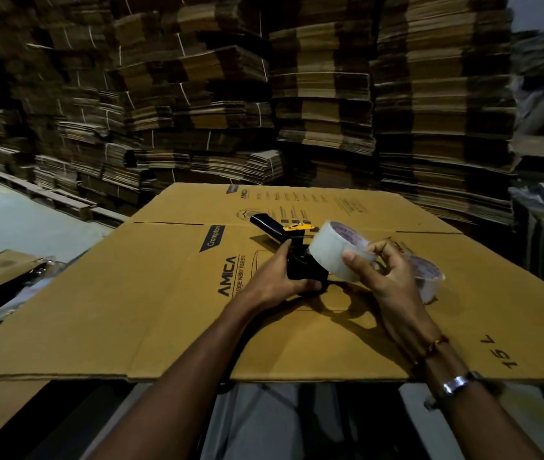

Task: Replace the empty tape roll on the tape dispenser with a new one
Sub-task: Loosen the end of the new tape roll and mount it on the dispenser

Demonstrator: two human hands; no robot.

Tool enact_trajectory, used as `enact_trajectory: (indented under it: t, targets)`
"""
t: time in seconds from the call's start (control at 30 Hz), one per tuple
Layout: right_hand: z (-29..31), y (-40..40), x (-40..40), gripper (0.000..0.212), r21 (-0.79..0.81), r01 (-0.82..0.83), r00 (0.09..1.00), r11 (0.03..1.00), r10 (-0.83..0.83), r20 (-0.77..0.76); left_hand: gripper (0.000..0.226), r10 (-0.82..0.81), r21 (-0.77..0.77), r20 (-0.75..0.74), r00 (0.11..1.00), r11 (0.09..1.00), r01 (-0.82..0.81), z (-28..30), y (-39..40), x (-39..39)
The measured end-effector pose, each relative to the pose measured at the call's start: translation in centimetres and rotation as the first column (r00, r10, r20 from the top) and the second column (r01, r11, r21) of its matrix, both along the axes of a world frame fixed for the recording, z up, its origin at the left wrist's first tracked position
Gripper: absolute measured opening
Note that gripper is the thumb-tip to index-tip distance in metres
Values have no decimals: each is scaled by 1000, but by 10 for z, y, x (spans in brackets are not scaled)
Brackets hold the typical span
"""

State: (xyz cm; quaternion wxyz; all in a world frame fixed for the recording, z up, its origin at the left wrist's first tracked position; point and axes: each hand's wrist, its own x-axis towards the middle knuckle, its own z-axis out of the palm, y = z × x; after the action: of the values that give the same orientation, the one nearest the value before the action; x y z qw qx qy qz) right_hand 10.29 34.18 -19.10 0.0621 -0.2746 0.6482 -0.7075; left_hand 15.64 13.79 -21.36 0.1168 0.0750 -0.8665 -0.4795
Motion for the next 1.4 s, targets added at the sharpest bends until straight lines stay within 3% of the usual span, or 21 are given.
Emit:
enact_trajectory:
  t: [0.17,0.3,0.37,0.47,0.57,0.7,0.83,1.0,1.2,1.4]
  targets:
    - [-4,0,-6,86,-83,40,992,996,-30,125,94,67,-110,-18,998,992,-68,-5,6,-2]
    - [3,8,2,85,-234,20,968,972,40,249,89,126,-189,-93,988,972,-142,-5,28,20]
    - [5,14,11,103,-249,-18,966,968,81,245,87,148,-224,-126,981,959,-173,-7,43,36]
    - [-1,24,24,111,-187,-46,977,981,83,195,85,205,-265,-166,965,933,-244,-8,64,55]
    - [-4,33,38,94,-76,-51,989,996,61,137,84,201,-261,-161,966,936,-238,-8,77,71]
    - [-7,39,53,70,14,-62,997,998,62,43,87,90,-174,-61,994,980,-99,-8,73,85]
    - [-8,43,58,77,101,-40,995,994,49,-91,88,-12,22,3,1000,1000,12,-3,62,95]
    - [-20,39,61,94,231,-41,973,972,91,-210,94,-31,-38,-5,1000,999,31,0,63,94]
    - [-23,42,56,119,294,-72,973,953,132,-189,95,-36,-119,-3,999,992,35,-3,65,88]
    - [-24,41,50,124,324,-19,973,946,92,-212,95,-53,-77,-14,999,996,52,-7,60,83]
